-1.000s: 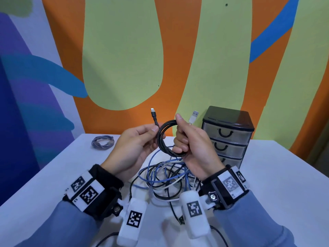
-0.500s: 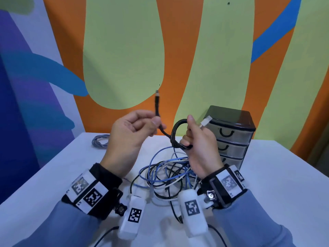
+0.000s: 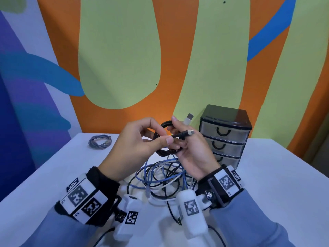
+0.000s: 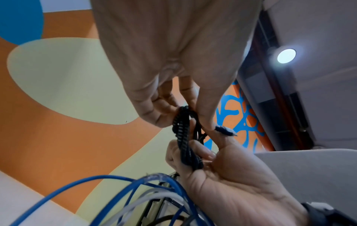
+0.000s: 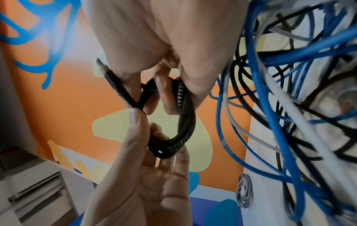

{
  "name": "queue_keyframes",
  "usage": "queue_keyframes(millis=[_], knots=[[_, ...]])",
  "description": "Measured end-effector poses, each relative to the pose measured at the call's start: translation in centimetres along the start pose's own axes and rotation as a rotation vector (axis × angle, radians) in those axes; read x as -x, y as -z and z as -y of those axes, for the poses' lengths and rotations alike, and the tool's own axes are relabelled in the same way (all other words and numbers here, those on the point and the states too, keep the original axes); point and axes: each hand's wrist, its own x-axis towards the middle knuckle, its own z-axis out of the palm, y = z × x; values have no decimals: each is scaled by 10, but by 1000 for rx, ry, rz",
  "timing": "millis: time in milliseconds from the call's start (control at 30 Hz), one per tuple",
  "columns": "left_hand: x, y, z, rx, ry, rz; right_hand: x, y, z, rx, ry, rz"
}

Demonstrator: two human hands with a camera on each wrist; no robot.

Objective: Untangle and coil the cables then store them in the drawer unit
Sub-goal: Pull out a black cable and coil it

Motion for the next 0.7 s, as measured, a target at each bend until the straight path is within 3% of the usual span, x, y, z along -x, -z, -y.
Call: queue_keyframes(millis=[267, 400, 567, 700], knots=[[-4, 0, 0, 6, 123, -163, -1, -7, -4, -117, 40, -105], [-6, 2, 6, -78, 170, -153, 4, -9, -5, 2, 143, -135], [-4, -3, 9, -391, 212, -232, 12, -16, -6, 346, 376, -87], [-6, 3, 10, -363, 366, -193, 7, -11, -9, 330, 268, -83]])
